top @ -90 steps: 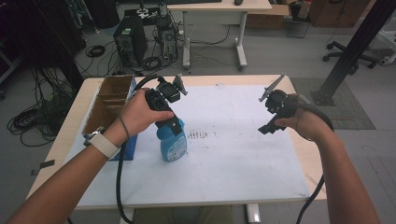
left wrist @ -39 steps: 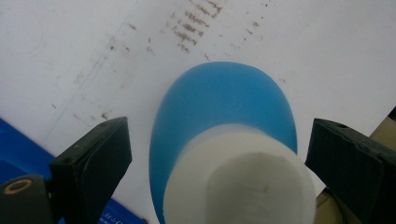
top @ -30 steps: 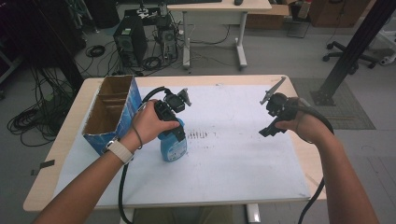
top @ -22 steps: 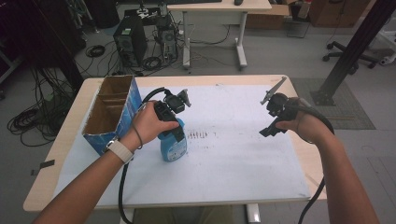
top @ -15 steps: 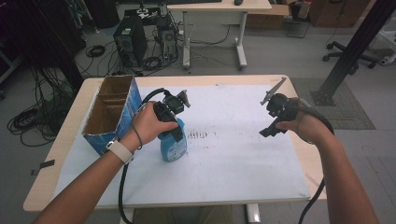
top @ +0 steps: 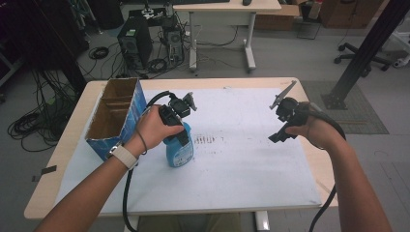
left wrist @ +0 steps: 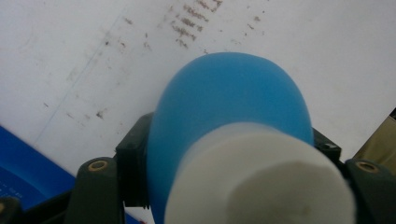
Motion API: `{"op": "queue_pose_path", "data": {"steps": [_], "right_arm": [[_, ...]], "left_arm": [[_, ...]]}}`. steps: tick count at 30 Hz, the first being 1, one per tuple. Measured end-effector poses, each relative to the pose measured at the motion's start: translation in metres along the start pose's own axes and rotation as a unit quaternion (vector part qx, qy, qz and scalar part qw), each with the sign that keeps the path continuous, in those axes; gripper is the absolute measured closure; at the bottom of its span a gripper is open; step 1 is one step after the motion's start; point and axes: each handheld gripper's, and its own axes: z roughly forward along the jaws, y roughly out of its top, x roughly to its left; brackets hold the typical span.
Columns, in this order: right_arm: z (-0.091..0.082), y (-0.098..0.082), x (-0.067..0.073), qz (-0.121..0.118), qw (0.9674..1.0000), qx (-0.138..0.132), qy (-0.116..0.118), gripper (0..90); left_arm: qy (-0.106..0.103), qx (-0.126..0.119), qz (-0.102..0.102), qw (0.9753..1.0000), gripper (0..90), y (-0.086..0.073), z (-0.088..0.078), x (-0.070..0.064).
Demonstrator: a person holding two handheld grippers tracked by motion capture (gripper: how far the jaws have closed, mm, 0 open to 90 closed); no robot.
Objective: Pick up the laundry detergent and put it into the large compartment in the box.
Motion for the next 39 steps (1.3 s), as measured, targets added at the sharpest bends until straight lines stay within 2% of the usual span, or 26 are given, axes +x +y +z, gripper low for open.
{"op": "queue_pose_path", "data": {"steps": [23,39], "right_arm": [[0.000,-0.002,-0.001,0.001,1.0000,0.001,-0.001,10.6],[-0.003,0.001,0.002,-0.003,1.0000,-0.003,-0.001,10.6]], "left_arm": [[0.001,-0.001,-0.010,0.9999,37.1,0.000,-0.002,0.000],[0.006,-0.001,-0.033,0.9994,37.1,-0.004,-0.019,-0.002]]}}
